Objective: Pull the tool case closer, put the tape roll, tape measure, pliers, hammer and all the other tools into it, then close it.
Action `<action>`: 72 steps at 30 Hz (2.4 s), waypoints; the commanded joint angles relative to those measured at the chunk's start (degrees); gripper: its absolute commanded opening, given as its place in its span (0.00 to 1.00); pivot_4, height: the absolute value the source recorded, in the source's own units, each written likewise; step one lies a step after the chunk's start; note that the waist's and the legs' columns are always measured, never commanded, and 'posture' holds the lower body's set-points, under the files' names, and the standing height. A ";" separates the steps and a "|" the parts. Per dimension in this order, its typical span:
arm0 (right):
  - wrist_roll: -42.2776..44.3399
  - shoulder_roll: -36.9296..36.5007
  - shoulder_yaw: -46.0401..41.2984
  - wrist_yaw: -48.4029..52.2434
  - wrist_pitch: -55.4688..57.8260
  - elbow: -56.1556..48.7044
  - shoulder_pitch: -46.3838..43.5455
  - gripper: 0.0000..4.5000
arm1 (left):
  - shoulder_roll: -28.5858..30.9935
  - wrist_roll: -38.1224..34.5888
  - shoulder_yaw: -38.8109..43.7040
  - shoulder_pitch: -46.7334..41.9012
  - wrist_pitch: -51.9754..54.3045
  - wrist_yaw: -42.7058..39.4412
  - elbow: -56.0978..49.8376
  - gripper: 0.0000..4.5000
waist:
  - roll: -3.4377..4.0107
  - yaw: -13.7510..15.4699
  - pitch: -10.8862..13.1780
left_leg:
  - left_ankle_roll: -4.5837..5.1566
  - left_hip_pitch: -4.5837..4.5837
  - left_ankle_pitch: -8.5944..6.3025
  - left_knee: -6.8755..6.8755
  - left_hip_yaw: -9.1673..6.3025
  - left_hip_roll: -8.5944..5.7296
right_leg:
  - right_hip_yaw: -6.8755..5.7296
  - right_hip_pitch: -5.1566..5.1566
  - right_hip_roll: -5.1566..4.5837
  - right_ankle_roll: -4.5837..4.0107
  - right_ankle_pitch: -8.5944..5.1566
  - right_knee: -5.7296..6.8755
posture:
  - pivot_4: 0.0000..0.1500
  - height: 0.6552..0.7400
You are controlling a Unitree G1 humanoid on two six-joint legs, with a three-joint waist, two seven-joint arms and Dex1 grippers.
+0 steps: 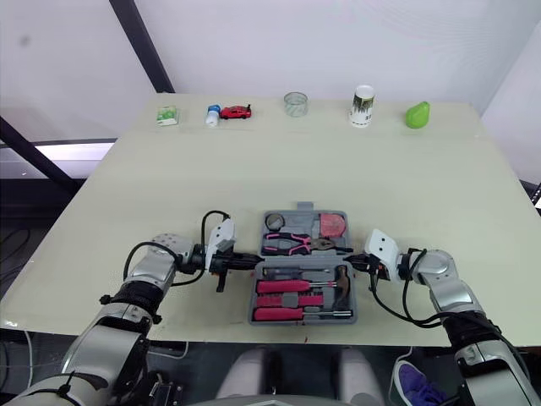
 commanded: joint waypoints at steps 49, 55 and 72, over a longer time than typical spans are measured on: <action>3.61 -1.36 0.78 3.59 7.11 -10.72 4.22 0.02 | 1.17 -1.74 -2.93 6.13 5.69 1.75 -14.19 0.00 | 0.00 0.28 0.01 | 0.00 0.00 0.00 -0.01 -0.07 -0.01 | 0.08 -0.08 -0.02 0.00 0.00 0.04 | 1.00 1.00; 3.41 -1.52 0.73 3.24 6.83 -10.51 4.21 0.02 | 0.29 -1.06 -2.85 5.10 4.36 3.37 -12.55 0.00 | 0.00 0.39 0.00 | 0.00 0.00 0.00 -0.01 -0.07 -0.01 | 0.08 -0.08 -0.02 0.00 0.00 0.05 | 1.00 1.00; 8.64 -5.45 -5.73 1.85 11.87 -12.72 6.11 0.02 | 6.06 -5.31 3.60 8.96 3.12 4.82 -18.47 0.00 | -0.02 0.63 0.03 | 0.00 0.00 0.00 0.00 -0.08 0.00 | 0.08 -0.09 -0.03 0.00 0.00 0.07 | 1.00 1.00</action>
